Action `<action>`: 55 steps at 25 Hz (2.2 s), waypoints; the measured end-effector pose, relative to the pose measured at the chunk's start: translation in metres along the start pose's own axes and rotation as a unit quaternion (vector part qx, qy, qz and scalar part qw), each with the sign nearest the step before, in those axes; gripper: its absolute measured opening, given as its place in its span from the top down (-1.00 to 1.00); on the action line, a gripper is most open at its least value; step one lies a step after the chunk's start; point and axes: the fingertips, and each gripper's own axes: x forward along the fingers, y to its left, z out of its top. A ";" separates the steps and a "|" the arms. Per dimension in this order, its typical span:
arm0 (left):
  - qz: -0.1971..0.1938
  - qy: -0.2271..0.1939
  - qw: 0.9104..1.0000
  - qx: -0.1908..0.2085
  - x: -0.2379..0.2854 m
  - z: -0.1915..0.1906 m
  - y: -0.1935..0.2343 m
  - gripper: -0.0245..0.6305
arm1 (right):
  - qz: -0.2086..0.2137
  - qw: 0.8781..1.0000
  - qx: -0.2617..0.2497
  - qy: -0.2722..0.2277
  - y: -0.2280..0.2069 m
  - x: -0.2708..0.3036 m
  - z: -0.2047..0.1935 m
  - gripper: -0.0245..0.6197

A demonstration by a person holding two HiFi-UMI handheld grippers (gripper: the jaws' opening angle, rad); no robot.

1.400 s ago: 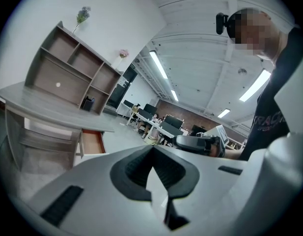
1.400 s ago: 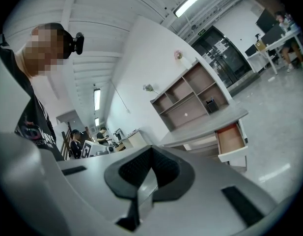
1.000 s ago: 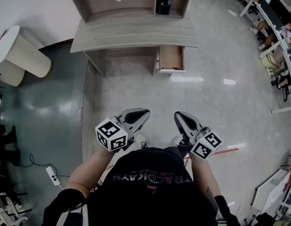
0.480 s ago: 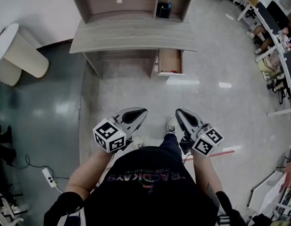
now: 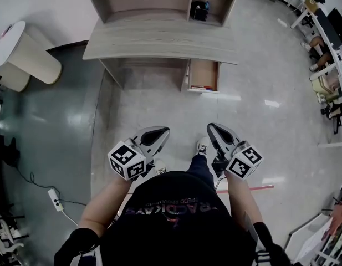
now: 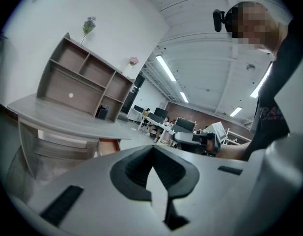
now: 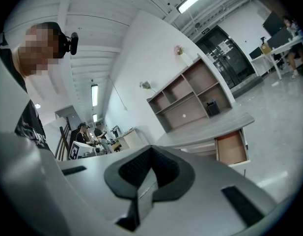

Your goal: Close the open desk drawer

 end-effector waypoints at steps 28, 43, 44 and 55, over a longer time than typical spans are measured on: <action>0.172 0.033 0.982 0.068 0.175 0.003 0.044 0.89 | 0.061 0.994 -0.053 0.072 -0.191 0.009 0.041 0.89; 0.195 0.090 0.973 0.089 0.187 -0.062 0.097 0.71 | 0.026 0.992 -0.055 0.112 -0.240 0.028 -0.024 0.51; 0.194 0.094 0.972 0.091 0.190 -0.069 0.102 0.68 | 0.018 0.992 -0.052 0.114 -0.246 0.027 -0.030 0.50; 0.194 0.145 0.965 0.104 0.200 -0.144 0.171 0.28 | -0.065 0.971 -0.127 0.192 -0.313 0.036 -0.115 0.20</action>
